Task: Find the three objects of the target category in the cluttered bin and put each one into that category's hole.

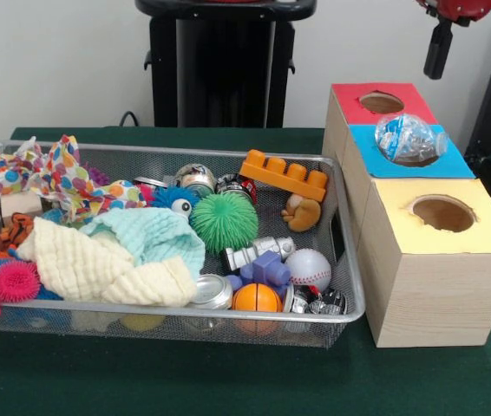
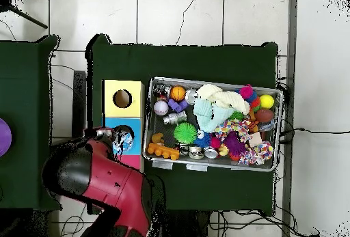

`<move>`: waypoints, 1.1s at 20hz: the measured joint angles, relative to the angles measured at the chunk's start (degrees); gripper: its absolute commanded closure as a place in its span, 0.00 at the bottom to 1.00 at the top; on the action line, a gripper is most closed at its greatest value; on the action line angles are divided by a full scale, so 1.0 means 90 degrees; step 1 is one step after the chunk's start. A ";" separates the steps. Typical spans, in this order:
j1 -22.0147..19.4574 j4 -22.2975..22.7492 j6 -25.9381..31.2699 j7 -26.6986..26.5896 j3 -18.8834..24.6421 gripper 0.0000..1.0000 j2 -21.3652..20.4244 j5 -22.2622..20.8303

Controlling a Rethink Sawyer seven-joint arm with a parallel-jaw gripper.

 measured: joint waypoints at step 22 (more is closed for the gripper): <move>-0.0268 0.0435 -0.0482 0.0000 0.0336 1.00 0.0086 0.0079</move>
